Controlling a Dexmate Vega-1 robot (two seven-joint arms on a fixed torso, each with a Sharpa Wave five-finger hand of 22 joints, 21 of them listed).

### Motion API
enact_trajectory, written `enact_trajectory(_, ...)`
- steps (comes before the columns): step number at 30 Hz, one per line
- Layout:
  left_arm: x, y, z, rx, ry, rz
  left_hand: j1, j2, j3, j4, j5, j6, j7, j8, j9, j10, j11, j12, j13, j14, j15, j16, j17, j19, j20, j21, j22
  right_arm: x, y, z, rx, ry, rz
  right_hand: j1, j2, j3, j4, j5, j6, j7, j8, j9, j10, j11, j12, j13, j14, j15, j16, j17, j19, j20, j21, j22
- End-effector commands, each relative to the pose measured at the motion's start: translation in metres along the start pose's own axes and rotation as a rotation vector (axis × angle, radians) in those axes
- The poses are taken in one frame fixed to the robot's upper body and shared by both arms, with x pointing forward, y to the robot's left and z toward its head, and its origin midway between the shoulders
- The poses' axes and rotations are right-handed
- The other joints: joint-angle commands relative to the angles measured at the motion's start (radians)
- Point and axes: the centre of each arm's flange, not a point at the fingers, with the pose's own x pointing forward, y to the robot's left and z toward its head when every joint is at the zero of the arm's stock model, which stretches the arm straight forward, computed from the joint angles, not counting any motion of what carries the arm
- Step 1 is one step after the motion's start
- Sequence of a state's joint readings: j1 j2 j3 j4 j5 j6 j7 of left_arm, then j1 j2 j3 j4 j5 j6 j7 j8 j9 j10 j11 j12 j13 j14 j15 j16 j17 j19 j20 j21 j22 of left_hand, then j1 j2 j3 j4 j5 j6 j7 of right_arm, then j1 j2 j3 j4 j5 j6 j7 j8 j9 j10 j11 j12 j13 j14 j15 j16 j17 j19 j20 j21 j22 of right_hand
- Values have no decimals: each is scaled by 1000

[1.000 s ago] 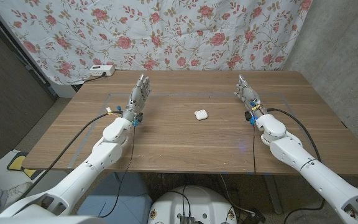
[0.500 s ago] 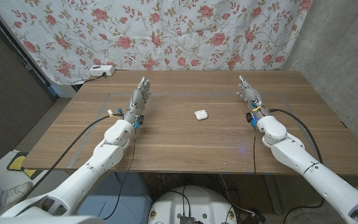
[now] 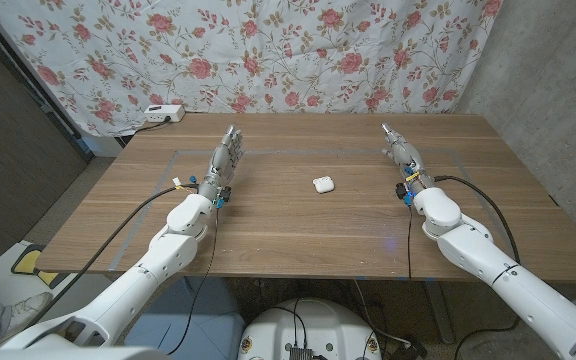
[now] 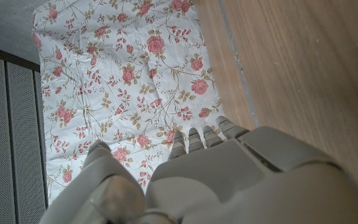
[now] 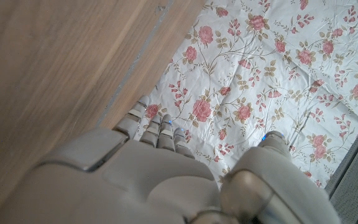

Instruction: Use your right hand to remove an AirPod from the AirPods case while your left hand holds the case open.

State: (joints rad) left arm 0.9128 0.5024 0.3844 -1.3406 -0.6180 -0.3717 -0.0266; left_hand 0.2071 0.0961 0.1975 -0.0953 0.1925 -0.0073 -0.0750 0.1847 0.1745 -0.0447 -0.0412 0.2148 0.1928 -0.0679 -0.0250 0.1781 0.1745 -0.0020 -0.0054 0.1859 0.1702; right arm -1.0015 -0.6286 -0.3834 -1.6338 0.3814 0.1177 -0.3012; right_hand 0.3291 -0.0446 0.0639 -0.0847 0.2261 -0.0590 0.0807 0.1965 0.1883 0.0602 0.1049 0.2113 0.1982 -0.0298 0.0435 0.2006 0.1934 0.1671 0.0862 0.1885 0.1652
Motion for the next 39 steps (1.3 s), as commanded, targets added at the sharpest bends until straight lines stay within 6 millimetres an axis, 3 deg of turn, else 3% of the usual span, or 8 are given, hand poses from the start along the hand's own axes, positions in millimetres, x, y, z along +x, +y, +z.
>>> enact_trajectory(1, -2, 1, 3, -17, -25, 4, 13, 0, 8, 1, 0, 7, -1, 5, 5, 4, 6, 4, 2, -6, 3, 7, 5, -6, -1, 7, 4, -10, 6, 5, -61, 22, -16, 15, 1, 3, -10, -5, 3, -1, 8, 6, 11, 4, 3, 2, 2, 2, 3, 1, 0, 1, -1, 4)
enact_trajectory(26, -7, -4, -2, -11, -17, 8, 22, 11, 19, -4, -2, 6, -1, 4, 5, 4, 3, 2, 2, -4, 0, 7, 4, -6, -3, 7, 4, -34, 15, 11, -253, 37, -49, 35, 8, 10, -20, -9, 8, 8, 9, 7, 15, 7, 3, 3, -8, 7, -2, 1, 1, 3, -1, 4)
enact_trajectory(39, -11, -2, -6, -20, -14, 14, 24, 11, 21, -7, -3, 7, -1, 4, 5, 6, 3, 2, 3, -4, 1, 7, 4, -6, -2, 7, 4, -44, 30, 15, -352, 25, -66, 46, 12, 13, -25, -11, 12, 12, 11, 7, 29, 8, 8, 4, -4, 10, 0, 0, 10, 2, 2, 4)
